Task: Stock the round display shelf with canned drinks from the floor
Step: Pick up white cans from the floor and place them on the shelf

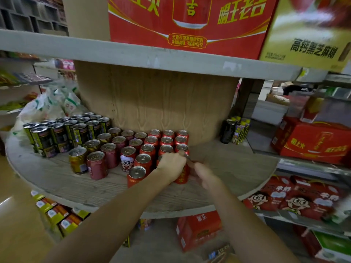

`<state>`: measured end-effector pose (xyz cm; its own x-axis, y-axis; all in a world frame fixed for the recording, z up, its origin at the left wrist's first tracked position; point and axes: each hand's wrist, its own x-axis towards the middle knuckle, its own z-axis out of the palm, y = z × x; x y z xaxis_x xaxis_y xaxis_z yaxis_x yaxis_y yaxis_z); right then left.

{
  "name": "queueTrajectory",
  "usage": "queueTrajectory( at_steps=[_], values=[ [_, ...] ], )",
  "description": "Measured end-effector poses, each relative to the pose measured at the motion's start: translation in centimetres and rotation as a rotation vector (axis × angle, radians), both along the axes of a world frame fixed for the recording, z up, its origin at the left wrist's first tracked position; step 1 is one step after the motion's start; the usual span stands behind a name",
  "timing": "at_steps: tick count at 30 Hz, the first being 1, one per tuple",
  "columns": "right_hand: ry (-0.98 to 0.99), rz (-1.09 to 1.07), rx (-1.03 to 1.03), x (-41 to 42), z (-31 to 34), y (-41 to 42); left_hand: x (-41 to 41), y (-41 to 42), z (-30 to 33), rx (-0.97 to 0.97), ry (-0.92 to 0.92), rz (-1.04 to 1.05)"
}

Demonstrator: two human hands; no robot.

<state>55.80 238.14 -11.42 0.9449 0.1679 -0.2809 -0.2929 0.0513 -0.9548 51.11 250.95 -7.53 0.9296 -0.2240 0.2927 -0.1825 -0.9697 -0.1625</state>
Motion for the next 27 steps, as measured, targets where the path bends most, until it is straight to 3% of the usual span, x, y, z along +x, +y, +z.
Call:
queueTrajectory(
  at_steps=[4,12,17,27],
  values=[
    [0.003,0.124,0.001,-0.7,-0.3,-0.5,0.4,0.0,0.5,-0.037,-0.006,-0.024],
    [-0.01,0.045,-0.029,-1.8,-0.8,-4.0,1.3,-0.2,1.9,-0.47,0.141,-0.064],
    [-0.077,-0.014,-0.093,-2.3,-1.0,-10.0,0.5,-6.4,0.1,-0.624,0.131,-0.132],
    [0.001,-0.137,-0.204,-4.3,-6.6,-28.5,0.8,-23.8,-8.6,-0.912,0.524,-0.051]
  ],
)
